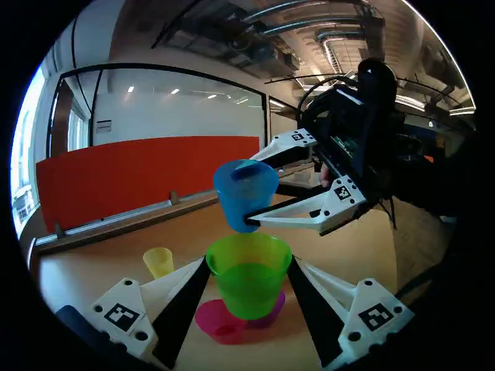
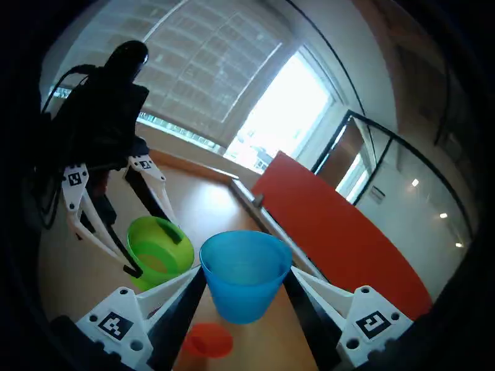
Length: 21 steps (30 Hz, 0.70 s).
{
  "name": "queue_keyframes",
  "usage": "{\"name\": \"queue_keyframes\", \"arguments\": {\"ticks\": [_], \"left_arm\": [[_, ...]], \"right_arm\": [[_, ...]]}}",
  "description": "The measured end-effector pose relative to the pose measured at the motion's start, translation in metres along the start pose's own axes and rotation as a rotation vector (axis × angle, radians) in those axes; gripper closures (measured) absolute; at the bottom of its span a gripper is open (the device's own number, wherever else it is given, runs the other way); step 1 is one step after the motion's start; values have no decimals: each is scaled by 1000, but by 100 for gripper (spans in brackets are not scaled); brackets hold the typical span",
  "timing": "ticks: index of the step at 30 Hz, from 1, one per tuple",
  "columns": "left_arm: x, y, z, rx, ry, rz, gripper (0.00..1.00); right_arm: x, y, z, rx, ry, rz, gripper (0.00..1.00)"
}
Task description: Pour water
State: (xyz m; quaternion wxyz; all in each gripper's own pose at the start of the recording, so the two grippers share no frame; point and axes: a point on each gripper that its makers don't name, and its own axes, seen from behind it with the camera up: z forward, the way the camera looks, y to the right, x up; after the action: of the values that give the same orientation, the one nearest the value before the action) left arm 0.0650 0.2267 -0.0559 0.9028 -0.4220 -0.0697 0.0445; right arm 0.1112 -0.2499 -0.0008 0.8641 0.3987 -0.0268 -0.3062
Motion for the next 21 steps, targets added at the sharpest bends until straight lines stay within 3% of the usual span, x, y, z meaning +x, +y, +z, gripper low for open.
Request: {"name": "queue_keyframes", "arguments": {"ticks": [9,21], "left_arm": [[0,-4,-3,8,1,-3,13],[-2,-10,-5,24,-2,-6,13]], "right_arm": [[-5,-4,0,27,-30,183,11],[-12,-6,-1,20,-46,242,11]]}}
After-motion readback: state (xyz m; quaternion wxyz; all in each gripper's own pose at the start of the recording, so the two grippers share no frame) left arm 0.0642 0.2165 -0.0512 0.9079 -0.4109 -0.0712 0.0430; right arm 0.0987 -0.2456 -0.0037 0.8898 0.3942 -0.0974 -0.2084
